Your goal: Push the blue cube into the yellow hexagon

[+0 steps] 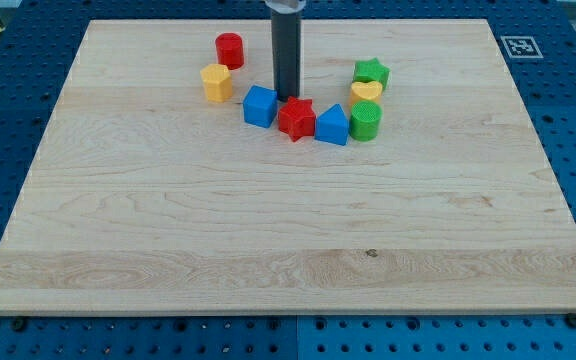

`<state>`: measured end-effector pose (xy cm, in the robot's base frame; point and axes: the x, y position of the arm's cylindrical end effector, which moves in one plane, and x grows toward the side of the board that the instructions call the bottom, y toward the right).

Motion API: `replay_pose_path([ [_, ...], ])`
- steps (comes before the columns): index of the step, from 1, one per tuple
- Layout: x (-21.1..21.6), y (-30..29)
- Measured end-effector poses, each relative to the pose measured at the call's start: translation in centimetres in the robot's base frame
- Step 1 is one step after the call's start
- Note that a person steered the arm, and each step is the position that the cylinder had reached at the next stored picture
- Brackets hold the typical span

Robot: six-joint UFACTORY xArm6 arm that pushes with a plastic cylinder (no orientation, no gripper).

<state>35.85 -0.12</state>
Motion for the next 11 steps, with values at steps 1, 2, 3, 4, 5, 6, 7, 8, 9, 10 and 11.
replay_pose_path([
  [1, 0.7, 0.0],
  [2, 2.3, -0.3],
  [3, 2.7, -1.0],
  [4, 1.4, -1.7],
  [5, 0.5, -1.7],
  [6, 0.5, -1.7],
  [7, 1.9, -1.3],
  [8, 2.4, -1.3],
  [9, 4.4, -1.3],
  [10, 4.4, -3.1],
  [11, 4.3, -5.5],
])
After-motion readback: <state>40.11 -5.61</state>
